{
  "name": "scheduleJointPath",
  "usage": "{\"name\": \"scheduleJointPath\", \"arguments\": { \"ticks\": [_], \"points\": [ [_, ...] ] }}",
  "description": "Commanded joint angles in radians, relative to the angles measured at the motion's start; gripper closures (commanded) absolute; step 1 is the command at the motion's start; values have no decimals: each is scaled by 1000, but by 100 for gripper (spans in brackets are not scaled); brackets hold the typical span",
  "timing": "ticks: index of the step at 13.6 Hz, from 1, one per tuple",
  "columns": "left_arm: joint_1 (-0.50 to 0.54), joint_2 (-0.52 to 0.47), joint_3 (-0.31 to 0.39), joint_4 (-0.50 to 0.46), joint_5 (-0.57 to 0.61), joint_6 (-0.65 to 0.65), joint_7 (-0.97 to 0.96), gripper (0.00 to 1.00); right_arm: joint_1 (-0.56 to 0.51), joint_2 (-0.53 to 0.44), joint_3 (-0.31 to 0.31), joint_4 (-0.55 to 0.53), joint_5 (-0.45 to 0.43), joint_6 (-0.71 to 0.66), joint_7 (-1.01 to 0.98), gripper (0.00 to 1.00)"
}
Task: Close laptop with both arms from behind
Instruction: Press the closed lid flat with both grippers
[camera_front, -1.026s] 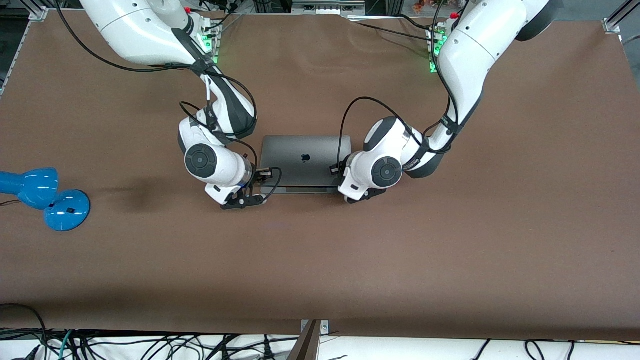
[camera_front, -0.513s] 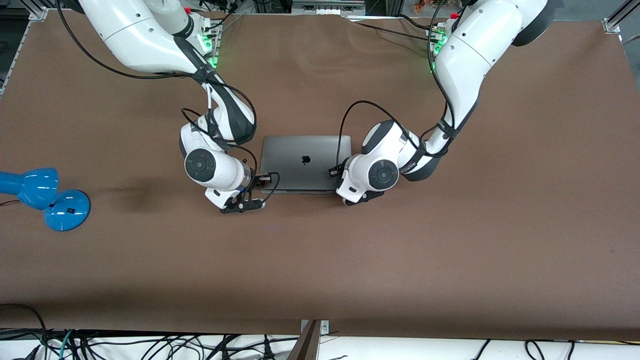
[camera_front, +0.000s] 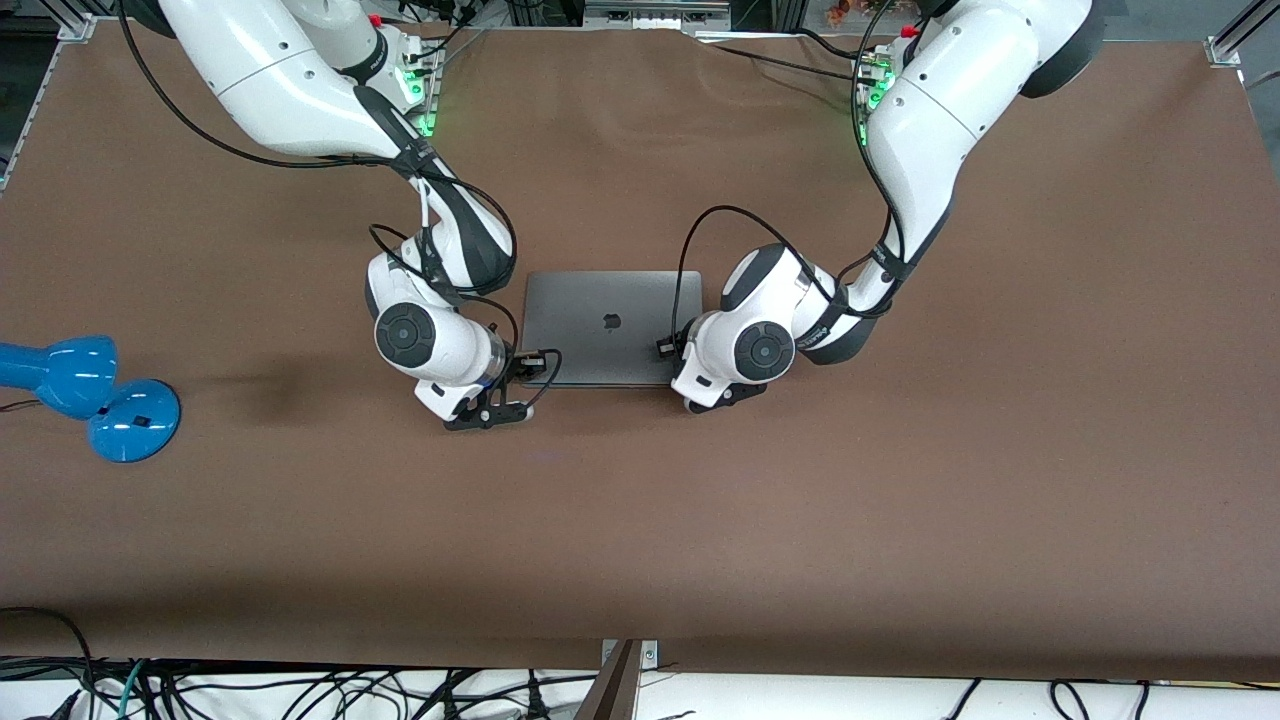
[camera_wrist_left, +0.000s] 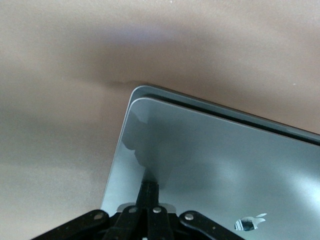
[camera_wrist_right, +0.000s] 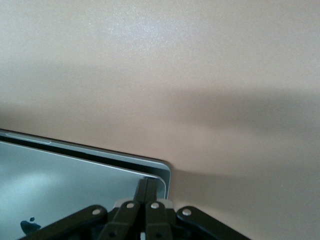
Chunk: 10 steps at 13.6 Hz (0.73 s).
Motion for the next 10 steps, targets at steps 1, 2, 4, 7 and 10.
{"name": "scheduleJointPath", "arguments": {
  "ticks": [1, 2, 4, 7, 10],
  "points": [
    [-17, 24, 14, 37, 32, 7, 3, 100, -4, 18, 6, 8, -11, 20, -18, 100],
    [-17, 27, 16, 37, 32, 11, 3, 100, -4, 22, 6, 8, -11, 26, -18, 100],
    [-19, 32, 19, 37, 32, 14, 4, 100, -4, 41, 6, 8, -11, 65, -18, 100],
    [-19, 37, 19, 37, 32, 14, 5, 100, -2, 46, 6, 8, -11, 81, -19, 100],
    [-19, 38, 19, 37, 32, 25, 5, 100, -1, 54, 6, 8, -12, 82, -18, 100]
  ]
}}
